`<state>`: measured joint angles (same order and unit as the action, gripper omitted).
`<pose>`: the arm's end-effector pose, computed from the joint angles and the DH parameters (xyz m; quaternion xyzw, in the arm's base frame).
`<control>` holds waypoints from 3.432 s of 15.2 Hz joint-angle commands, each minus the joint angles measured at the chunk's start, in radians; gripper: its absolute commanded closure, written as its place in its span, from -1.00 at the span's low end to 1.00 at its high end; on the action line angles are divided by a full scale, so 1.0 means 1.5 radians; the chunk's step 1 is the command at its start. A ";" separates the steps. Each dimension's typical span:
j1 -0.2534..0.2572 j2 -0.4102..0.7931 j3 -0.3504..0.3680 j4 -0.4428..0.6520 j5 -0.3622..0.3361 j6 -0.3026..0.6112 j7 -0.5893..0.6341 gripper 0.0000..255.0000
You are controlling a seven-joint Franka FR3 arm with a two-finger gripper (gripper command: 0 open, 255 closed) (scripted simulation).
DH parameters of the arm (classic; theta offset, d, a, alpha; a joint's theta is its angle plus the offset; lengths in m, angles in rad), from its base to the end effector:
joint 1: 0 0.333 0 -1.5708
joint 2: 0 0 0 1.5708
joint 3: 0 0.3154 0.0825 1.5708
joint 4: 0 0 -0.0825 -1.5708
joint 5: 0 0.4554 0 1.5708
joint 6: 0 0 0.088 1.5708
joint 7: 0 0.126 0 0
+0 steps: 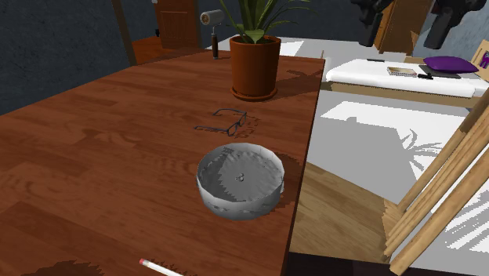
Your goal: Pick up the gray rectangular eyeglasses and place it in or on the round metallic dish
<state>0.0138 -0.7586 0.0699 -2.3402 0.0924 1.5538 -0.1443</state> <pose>0.3816 0.0478 0.5671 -0.9942 -0.1040 0.0136 0.0227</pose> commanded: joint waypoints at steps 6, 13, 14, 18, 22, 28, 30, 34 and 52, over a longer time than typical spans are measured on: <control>0.011 0.097 0.047 0.011 0.019 0.082 0.040 -1.00; 0.020 0.255 0.109 0.064 0.023 0.182 0.099 -1.00; 0.021 0.280 0.118 0.075 0.020 0.194 0.108 -1.00; 0.026 0.380 0.148 0.127 0.002 0.236 0.147 -1.00; 0.035 0.485 0.171 0.192 -0.028 0.267 0.190 -1.00; 0.065 0.649 0.187 0.317 -0.087 0.287 0.254 -1.00; 0.079 0.704 0.187 0.367 -0.107 0.286 0.272 -1.00; 0.098 0.769 0.184 0.422 -0.129 0.289 0.291 -1.00; 0.100 0.788 0.180 0.388 -0.137 0.341 0.296 1.00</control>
<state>0.1644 0.4230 0.3398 -1.7584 -0.1128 2.0654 0.2993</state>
